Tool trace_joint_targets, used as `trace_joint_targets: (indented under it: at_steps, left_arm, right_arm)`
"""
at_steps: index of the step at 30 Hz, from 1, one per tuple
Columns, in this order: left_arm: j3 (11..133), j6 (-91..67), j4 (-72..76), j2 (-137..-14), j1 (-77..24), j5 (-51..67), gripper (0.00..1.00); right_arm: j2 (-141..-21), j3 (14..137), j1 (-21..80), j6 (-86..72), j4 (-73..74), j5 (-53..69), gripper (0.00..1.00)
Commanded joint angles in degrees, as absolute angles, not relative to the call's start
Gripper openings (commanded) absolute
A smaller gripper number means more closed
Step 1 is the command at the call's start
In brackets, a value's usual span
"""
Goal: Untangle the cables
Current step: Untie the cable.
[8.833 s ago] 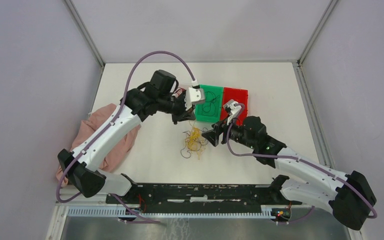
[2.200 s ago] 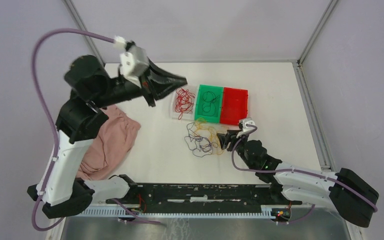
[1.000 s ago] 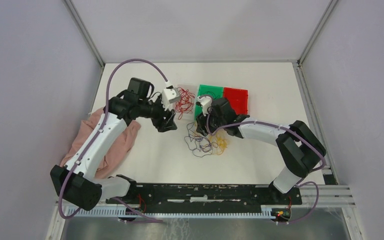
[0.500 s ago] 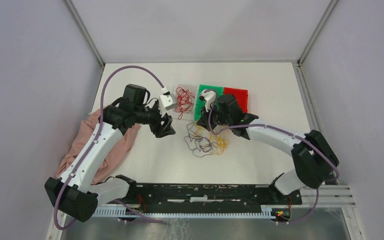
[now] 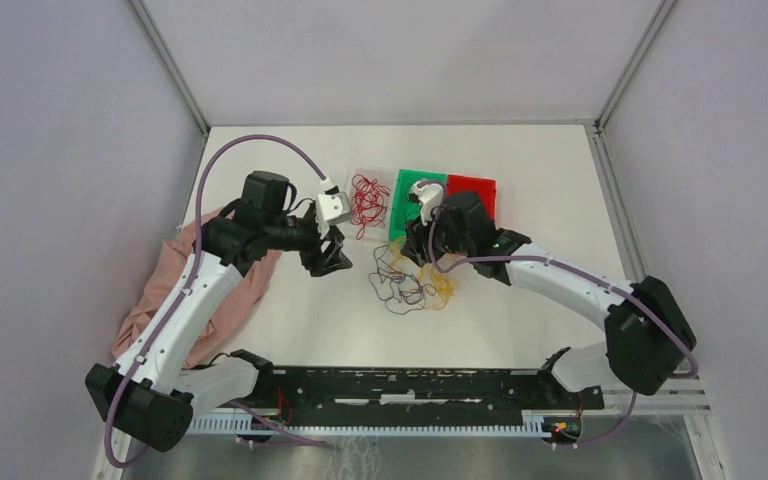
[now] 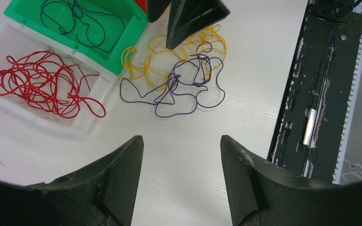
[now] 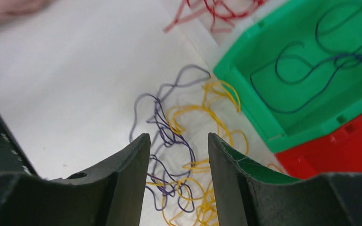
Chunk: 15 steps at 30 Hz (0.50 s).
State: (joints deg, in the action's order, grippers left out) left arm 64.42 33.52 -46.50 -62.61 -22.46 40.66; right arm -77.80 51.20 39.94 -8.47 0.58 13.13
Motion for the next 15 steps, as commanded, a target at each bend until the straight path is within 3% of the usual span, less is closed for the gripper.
trace_joint_targets:
  at_steps: [1,15]
  left_arm:
    - [64.5,35.5,-44.5,-61.2,-22.2,42.2,0.68]
    - [65.1,34.9,-45.8,-60.6,-22.2,43.4,0.69]
  right_arm:
    - [-83.3,51.7,39.6,-5.4,5.9,8.3,0.56]
    - [-96.2,54.5,39.5,-4.2,2.3,3.1,0.61]
